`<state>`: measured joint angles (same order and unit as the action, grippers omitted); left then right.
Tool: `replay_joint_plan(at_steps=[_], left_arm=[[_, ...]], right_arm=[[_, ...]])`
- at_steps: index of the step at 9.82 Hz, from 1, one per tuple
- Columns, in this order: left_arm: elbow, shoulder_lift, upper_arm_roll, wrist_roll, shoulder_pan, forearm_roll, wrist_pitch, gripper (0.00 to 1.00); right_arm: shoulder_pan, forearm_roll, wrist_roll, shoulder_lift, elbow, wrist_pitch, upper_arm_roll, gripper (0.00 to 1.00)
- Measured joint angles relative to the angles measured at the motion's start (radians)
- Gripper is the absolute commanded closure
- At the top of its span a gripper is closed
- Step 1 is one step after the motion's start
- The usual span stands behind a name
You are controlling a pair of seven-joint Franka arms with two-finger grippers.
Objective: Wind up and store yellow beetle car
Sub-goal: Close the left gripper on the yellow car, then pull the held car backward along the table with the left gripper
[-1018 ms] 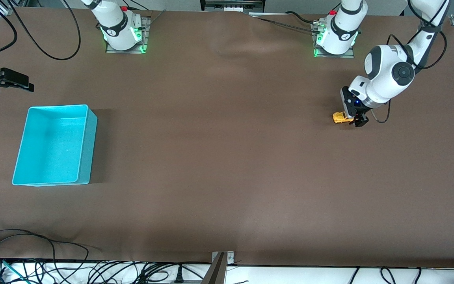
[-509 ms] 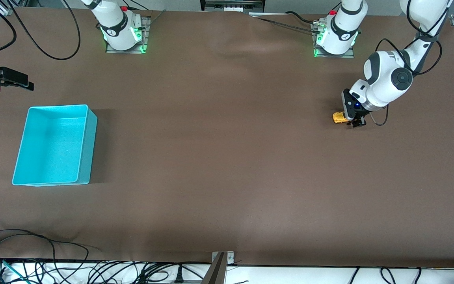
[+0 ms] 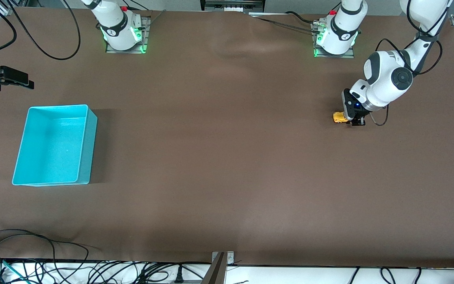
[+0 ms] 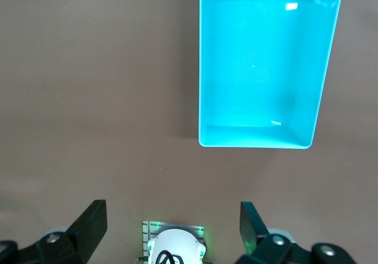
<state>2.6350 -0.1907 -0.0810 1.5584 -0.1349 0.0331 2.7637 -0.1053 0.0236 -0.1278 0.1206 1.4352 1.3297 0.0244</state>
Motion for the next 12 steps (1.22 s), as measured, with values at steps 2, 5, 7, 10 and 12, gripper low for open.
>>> replay_joint_plan(at_steps=[2, 5, 7, 10, 12], left_arm=[[-0.021, 0.006, 0.000, 0.001, 0.000, 0.000, 0.003, 0.91], [-0.122, 0.015, -0.006, 0.003, 0.013, 0.000, -0.046, 0.91], [-0.267, -0.008, -0.012, 0.004, 0.021, 0.000, -0.201, 0.91], [-0.430, -0.131, -0.013, 0.026, 0.044, 0.000, -0.264, 0.93], [-0.493, -0.239, -0.013, 0.034, 0.045, 0.000, -0.263, 0.94]], right_arm=[[0.000, 0.000, 0.000, 0.000, 0.000, 0.000, 0.000, 0.00], [-0.002, 0.000, 0.000, 0.000, 0.000, 0.000, -0.001, 0.00], [-0.003, 0.000, 0.000, 0.000, 0.000, -0.001, -0.001, 0.00], [-0.004, 0.001, 0.000, -0.002, -0.001, -0.002, -0.001, 0.00], [-0.003, 0.001, 0.001, -0.015, -0.007, -0.002, 0.003, 0.00]])
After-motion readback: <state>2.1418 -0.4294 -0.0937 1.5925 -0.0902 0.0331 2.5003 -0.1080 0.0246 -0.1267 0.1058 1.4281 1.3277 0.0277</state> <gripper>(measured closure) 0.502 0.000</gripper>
